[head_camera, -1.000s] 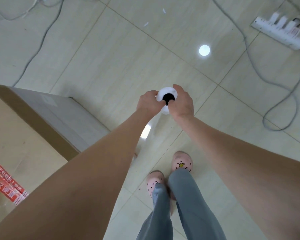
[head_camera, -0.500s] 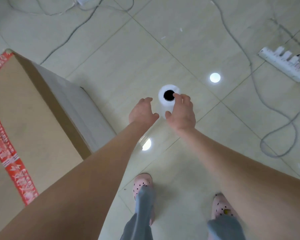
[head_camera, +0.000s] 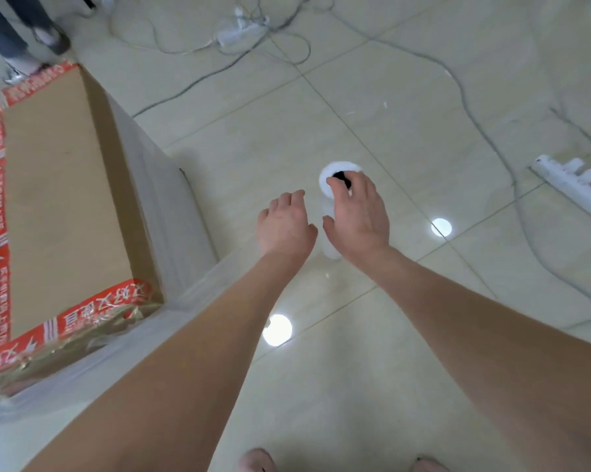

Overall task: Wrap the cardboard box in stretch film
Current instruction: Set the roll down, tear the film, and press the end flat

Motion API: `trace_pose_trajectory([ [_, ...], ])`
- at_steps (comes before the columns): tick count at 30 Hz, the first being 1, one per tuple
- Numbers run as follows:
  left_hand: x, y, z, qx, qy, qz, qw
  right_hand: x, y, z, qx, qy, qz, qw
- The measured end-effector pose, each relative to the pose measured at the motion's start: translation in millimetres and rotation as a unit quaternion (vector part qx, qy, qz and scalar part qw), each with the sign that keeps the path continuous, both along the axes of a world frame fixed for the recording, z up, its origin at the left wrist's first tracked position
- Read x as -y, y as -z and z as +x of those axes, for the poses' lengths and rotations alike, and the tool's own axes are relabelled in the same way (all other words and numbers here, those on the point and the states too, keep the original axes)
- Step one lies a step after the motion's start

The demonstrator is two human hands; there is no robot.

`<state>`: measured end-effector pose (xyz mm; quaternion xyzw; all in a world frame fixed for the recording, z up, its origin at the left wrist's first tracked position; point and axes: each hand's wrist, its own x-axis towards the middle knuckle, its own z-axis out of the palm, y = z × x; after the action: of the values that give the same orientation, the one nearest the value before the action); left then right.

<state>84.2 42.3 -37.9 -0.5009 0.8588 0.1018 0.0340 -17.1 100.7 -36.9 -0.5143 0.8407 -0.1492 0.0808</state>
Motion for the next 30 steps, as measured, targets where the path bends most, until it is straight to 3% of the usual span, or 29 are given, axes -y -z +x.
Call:
trace_pose_trajectory([
  [7, 10, 40, -13, -0.035, 0.005, -0.083, 0.996, 22, 34, -10, -0.129, -0.083, -0.023, 0.988],
  [15, 21, 82, -17, -0.079, 0.030, -0.195, 0.977, 28, 67, -21, -0.227, -0.109, -0.100, 0.963],
  [20, 25, 83, -15, -0.069, 0.044, -0.243, 0.966, 28, 72, -23, -0.249, -0.109, -0.136, 0.953],
  [30, 19, 50, -9, -0.043, 0.069, -0.211, 0.974, 26, 64, -10, -0.191, -0.086, -0.150, 0.966],
])
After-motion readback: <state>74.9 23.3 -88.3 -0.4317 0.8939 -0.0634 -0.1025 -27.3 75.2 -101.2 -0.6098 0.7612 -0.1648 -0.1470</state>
